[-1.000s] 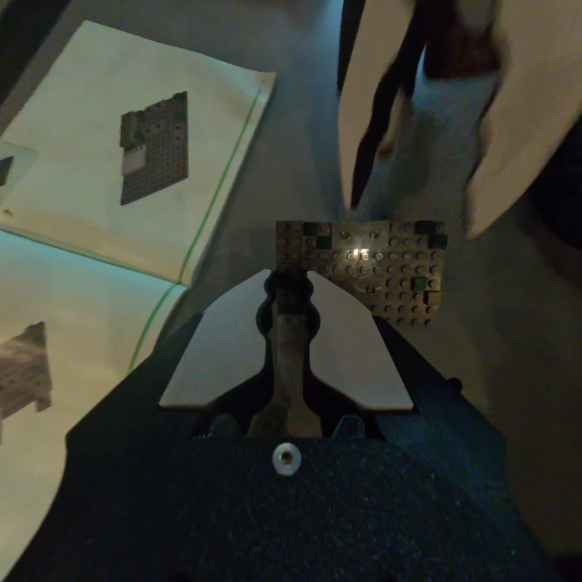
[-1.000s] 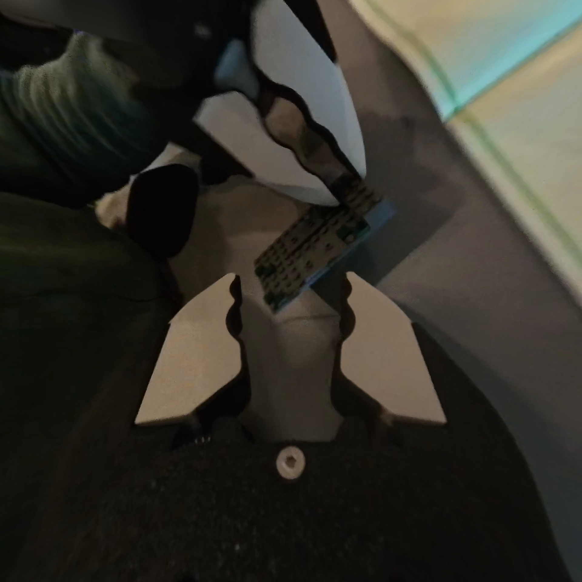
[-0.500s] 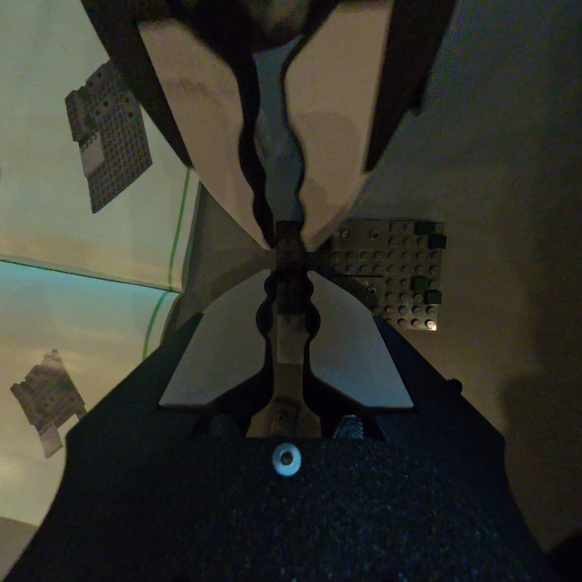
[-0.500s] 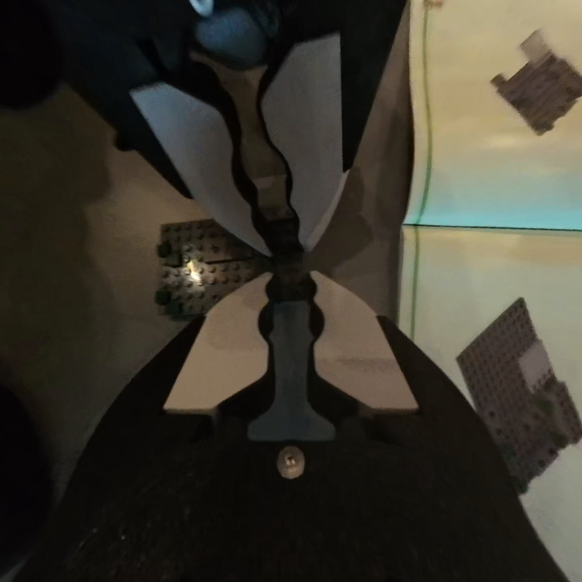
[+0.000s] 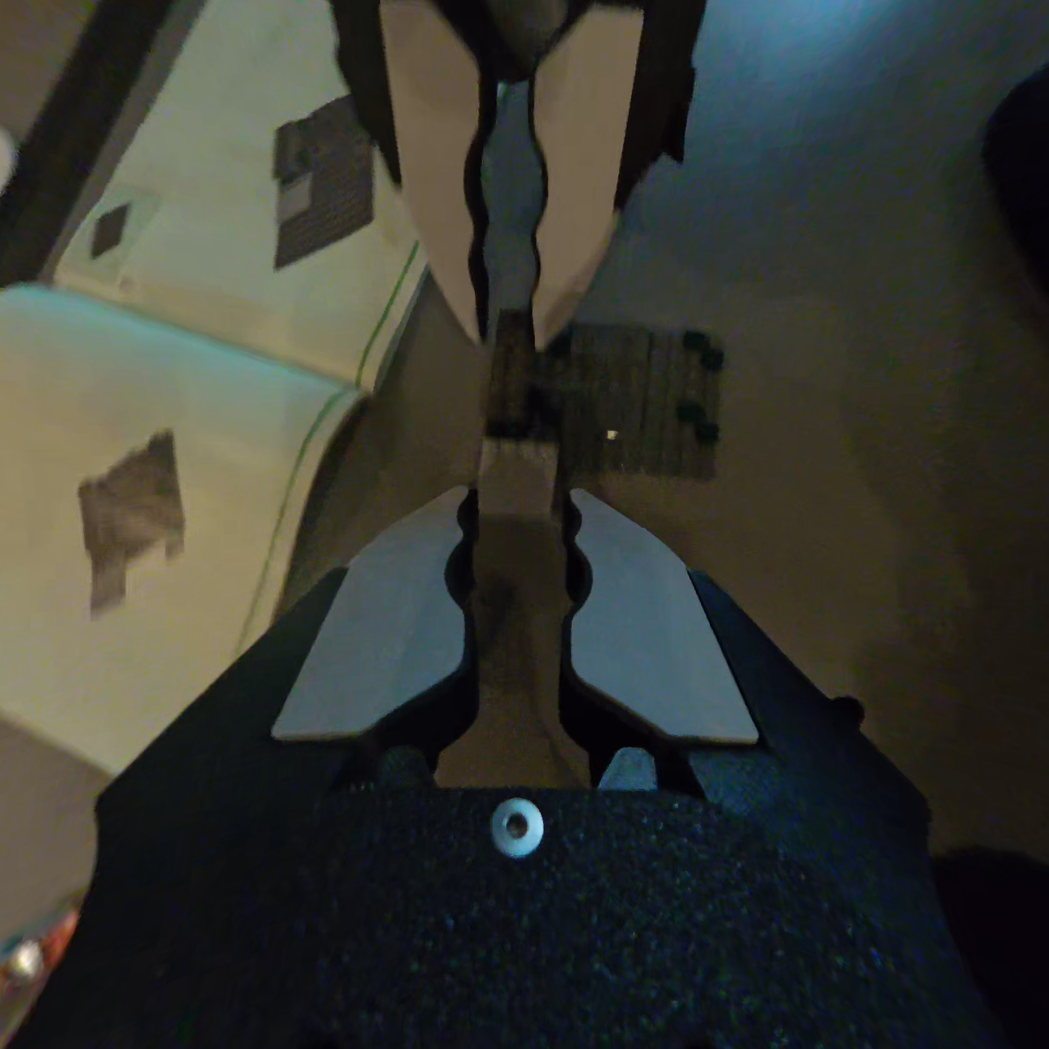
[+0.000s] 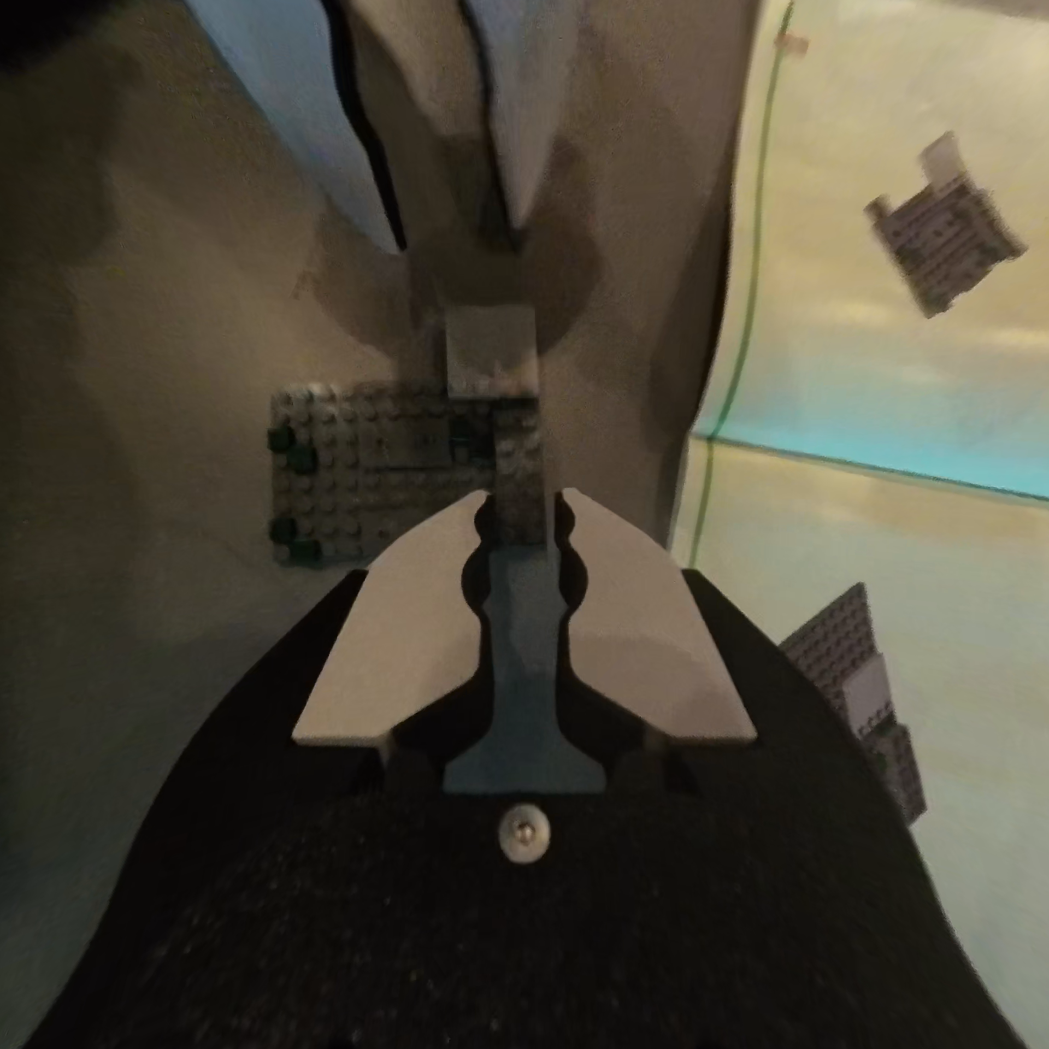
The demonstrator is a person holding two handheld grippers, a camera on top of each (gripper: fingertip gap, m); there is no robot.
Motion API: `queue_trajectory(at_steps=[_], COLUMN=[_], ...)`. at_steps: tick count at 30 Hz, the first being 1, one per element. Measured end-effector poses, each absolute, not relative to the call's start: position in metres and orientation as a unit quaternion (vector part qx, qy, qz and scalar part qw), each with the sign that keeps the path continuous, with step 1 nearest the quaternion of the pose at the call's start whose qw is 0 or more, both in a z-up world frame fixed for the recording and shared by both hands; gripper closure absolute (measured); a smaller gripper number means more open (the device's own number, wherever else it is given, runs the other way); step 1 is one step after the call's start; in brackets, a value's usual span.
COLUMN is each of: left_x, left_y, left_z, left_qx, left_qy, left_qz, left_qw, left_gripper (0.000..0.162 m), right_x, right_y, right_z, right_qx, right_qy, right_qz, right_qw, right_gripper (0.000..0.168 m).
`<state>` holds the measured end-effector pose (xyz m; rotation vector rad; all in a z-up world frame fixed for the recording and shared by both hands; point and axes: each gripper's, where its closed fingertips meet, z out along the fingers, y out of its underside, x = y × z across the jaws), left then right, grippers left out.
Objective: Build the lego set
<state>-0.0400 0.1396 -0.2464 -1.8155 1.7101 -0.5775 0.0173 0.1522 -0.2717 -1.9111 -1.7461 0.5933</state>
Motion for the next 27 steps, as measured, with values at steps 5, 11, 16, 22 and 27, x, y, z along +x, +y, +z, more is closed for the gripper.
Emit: queue_trajectory(at_steps=[5,11,16,22,27], left_x=[-0.071,-0.085,-0.087,-0.084,-0.08], left_y=[0.129,0.134,0.142,0.15,0.155], left_z=[-0.252,-0.253,-0.256,-0.275,-0.288], left_qx=[-0.706,-0.729,-0.733,-0.696,-0.675], left_qy=[0.592,0.551,0.546,0.616,0.658], left_qz=[-0.224,-0.217,-0.212,-0.195,-0.204], left_qw=[0.317,0.342,0.346,0.315,0.264], left_gripper=[0.138,0.137,0.137,0.131,0.135], right_x=[-0.001,0.003,0.002,0.003,0.018], right_y=[0.154,0.158,0.158,0.138,0.089], right_z=[-0.261,-0.274,-0.274,-0.256,-0.256], right_qx=[-0.694,-0.701,-0.693,-0.68,-0.705], right_qy=[-0.636,-0.655,-0.673,-0.643,-0.612], right_qz=[0.221,0.177,0.135,0.187,0.181], right_qw=[0.256,0.221,0.221,0.298,0.31], right_gripper=[0.159,0.168,0.168,0.149,0.134])
